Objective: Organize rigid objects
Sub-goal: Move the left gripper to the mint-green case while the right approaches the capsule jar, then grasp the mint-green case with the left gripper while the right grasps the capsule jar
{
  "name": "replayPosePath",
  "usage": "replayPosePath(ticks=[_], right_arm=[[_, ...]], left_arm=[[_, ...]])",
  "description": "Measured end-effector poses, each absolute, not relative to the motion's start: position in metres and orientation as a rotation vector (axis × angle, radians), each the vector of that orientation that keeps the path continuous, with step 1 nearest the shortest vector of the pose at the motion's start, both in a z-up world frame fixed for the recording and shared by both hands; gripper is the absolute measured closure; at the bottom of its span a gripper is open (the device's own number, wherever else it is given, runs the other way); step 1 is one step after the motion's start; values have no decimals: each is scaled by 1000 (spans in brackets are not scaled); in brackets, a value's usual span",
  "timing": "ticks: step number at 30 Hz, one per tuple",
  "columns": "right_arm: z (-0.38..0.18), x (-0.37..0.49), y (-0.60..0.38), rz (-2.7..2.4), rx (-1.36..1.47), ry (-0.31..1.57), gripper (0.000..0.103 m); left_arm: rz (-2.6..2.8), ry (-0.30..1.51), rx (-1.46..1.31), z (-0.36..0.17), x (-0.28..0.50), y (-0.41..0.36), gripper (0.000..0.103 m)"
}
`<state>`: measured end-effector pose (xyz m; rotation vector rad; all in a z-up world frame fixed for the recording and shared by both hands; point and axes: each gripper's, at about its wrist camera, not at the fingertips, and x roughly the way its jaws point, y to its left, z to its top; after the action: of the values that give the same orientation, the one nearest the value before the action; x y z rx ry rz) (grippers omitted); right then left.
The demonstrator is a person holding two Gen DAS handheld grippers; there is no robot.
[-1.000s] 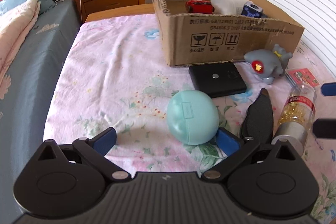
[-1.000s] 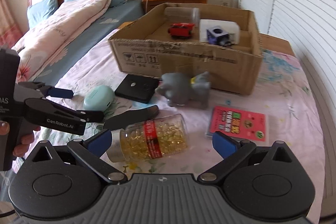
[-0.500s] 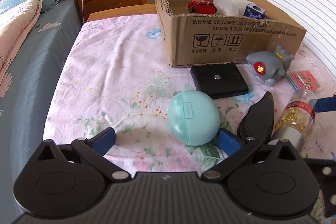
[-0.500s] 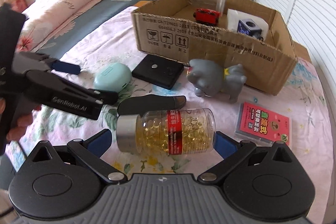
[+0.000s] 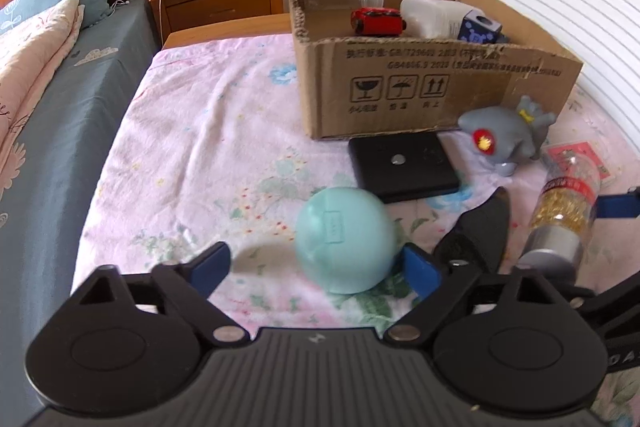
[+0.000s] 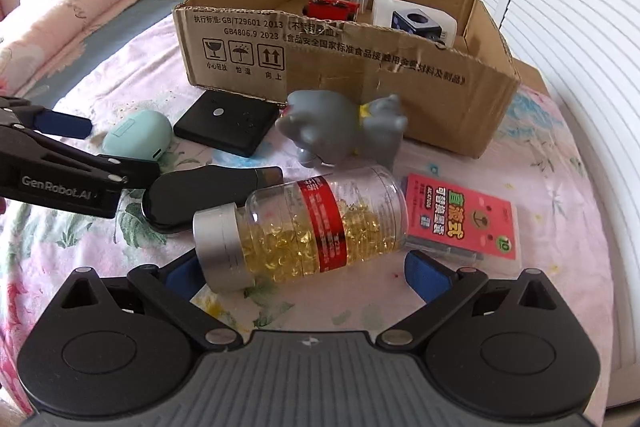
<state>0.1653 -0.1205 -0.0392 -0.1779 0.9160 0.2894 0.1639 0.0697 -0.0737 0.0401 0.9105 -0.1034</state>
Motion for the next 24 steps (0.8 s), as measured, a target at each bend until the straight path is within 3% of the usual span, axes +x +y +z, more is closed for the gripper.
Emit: replayPosePath(ticks=[5,9,11,24], right_arm=[[-41,165,-123,310,-179,899,0],[-42,163,-124,321,-180,883,0],[-42,163,-125,327,-182,880,0],[-32,165,-125,395,-227,856,0]], left_arm=[[-101,903,22,-72,164,59,28],[-98,885,23,-70,166,54,46],[-108,881,28,-70,166,53,51],[-85,884,39,-69,162,52,50]])
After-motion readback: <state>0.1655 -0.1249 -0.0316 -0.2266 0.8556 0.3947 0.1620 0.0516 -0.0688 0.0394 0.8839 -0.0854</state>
